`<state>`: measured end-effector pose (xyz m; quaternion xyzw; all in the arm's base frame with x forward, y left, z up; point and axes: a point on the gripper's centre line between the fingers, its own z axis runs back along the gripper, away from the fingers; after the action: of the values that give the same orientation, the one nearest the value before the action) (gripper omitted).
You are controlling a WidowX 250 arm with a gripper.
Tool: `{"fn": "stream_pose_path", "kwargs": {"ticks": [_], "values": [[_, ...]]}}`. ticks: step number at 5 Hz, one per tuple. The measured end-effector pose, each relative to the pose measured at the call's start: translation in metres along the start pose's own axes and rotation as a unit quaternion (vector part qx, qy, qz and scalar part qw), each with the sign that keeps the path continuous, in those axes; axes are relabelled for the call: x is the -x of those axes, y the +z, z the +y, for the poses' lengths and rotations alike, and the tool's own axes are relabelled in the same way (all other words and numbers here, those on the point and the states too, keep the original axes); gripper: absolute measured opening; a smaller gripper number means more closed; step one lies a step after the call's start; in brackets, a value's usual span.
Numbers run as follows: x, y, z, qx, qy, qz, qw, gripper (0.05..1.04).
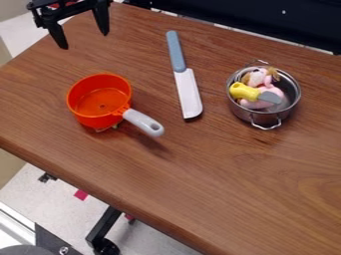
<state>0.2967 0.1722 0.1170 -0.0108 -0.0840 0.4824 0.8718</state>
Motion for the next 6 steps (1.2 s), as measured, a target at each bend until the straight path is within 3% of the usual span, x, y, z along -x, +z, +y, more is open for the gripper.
{"fn": "stream_pose_path", "kwargs": {"ticks": [1,2,3,4,5,6], "values": [[0.004,-0.010,0.002,-0.007,-0.003,0.017,0.9998,0.998],[0.004,-0.011,0.005,-0.004,-0.060,0.041,0.9974,0.998],[-0.002,-0.007,0.010,0.008,-0.171,0.046,0.9842,0.998],[0.000,-0.015,0.018,0.023,-0.292,0.047,0.9551,0.998],[0.002,-0.020,0.021,0.026,-0.412,0.043,0.9099,0.998],[0.000,-0.020,0.029,0.007,-0.522,0.048,0.8515,0.998]]}}
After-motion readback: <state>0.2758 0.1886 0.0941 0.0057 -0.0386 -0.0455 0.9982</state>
